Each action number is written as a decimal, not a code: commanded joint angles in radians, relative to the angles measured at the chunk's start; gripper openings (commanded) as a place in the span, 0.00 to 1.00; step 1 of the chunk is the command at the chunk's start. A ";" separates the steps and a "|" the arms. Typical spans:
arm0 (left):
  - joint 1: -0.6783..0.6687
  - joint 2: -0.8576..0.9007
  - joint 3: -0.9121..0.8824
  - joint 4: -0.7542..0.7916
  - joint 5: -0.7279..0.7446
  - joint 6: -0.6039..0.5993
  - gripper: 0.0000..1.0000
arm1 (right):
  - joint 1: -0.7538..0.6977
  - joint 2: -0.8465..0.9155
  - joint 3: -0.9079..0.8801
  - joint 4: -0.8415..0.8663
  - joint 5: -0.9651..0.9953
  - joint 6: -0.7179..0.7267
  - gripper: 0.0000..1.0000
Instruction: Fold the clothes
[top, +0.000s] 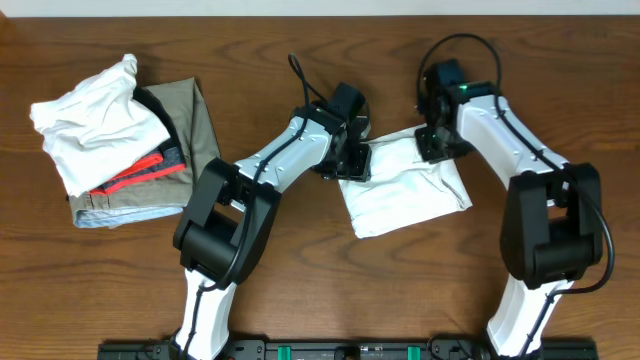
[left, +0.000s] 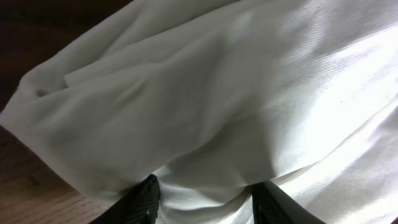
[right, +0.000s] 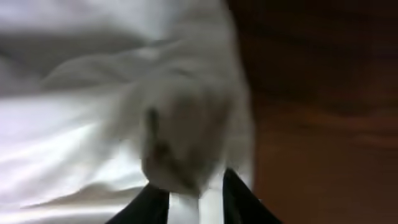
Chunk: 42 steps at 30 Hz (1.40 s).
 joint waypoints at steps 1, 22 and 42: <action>-0.009 0.117 -0.041 0.014 -0.039 0.001 0.49 | -0.034 0.008 -0.003 0.024 0.029 0.013 0.28; -0.009 0.117 -0.041 0.008 -0.039 0.002 0.50 | -0.035 -0.275 0.074 -0.261 -0.211 0.008 0.29; -0.009 0.117 -0.041 0.008 -0.040 0.002 0.50 | -0.019 -0.233 -0.295 0.036 -0.105 0.009 0.28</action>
